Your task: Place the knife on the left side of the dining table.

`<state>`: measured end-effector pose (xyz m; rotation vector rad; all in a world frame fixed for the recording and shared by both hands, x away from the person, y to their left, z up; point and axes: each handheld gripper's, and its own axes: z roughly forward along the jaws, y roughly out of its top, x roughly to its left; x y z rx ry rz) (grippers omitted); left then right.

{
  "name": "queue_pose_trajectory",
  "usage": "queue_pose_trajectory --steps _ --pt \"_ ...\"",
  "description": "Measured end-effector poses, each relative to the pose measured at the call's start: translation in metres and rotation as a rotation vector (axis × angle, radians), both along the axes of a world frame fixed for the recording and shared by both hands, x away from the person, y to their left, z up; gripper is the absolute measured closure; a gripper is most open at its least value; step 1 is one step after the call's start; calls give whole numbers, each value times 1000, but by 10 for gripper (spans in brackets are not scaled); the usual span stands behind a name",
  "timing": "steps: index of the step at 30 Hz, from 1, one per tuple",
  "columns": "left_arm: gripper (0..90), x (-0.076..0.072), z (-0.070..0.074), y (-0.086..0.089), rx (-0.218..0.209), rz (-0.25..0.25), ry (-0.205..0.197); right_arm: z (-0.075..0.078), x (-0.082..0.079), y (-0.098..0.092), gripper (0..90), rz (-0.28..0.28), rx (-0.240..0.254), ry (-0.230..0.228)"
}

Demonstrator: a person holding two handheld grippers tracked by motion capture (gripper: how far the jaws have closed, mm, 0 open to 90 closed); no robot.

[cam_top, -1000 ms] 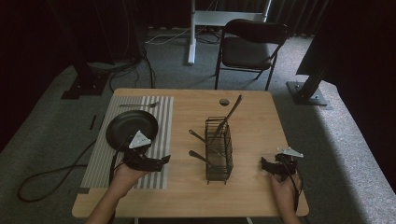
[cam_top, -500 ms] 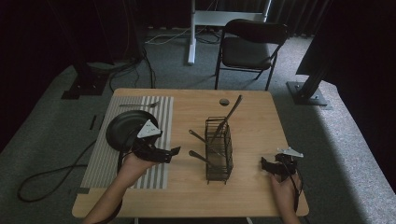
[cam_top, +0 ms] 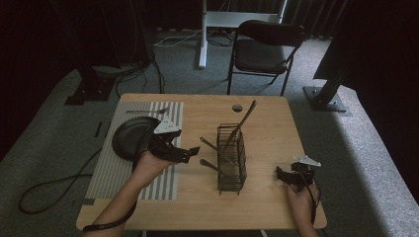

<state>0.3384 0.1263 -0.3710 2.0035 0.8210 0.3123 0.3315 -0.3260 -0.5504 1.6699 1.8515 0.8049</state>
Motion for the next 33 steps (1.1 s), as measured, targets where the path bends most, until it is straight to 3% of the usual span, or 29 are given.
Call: queue_pose_trajectory --steps 7,18,19,26,27,33 --pt "70 7 3 -18 10 -22 4 0 0 0 115 0 0 0" --pt "72 17 -3 -31 4 -32 33 0 0 0 115 0 0 -2" --pt "124 17 -3 -31 4 -32 33 0 0 0 115 0 0 -2" --pt "199 17 -6 -35 9 -19 39 0 0 0 115 0 -1 -2" --pt "264 17 -6 -35 9 -19 39 0 0 0 115 0 -1 -2" --pt "409 16 -10 -34 -13 -52 44 0 0 0 116 0 -1 -2"
